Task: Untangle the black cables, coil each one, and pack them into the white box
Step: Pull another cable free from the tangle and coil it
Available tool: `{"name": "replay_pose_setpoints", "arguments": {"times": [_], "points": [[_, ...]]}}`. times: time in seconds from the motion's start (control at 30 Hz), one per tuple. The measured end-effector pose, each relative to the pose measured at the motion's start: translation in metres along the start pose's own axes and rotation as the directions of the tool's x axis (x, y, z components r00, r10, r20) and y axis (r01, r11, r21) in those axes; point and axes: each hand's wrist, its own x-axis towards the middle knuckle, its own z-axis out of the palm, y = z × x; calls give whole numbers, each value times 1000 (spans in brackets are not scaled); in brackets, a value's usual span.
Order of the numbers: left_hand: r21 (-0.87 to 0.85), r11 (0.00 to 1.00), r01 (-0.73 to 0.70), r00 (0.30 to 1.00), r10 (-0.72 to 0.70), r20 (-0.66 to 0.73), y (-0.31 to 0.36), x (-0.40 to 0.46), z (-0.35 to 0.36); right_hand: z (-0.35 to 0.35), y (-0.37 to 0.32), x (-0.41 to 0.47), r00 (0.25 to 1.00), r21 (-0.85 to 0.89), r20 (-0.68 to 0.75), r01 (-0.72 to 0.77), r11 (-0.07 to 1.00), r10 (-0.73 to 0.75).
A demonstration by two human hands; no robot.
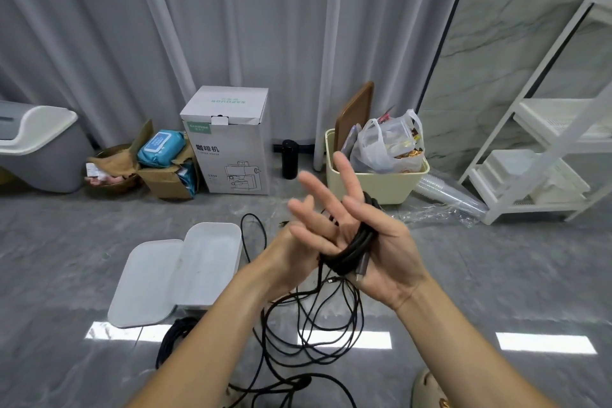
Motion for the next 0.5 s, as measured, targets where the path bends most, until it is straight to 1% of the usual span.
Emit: {"name": "replay_pose_setpoints", "arguments": {"times": [0.07,0.1,0.17,0.23,0.33,0.4,0.5], "points": [[-93,994,52,998,-49,37,3,2,5,1,-4,3,993,-13,-80,91,996,-92],[-112,990,91,994,-84,65,2,3,4,1,-6,5,982,-22,-130,133,991,-134],[-126,972,197,975,-180,134,-1,4,1,2,-12,7,948,-76,-239,195,978,-208],[-114,953,280,954,-262,145,-3,4,-1,2,-17,8,909,-151,-322,227,962,-265],[-84,937,338,929,-318,190,-2,4,0,0,-20,8,858,-252,-389,250,935,-334],[-63,933,355,916,-334,221,-4,4,0,-4,-20,9,822,-354,-420,241,904,-384],[-32,931,364,905,-346,247,1,0,1,-12,-20,8,774,-572,-430,164,804,-465]]}}
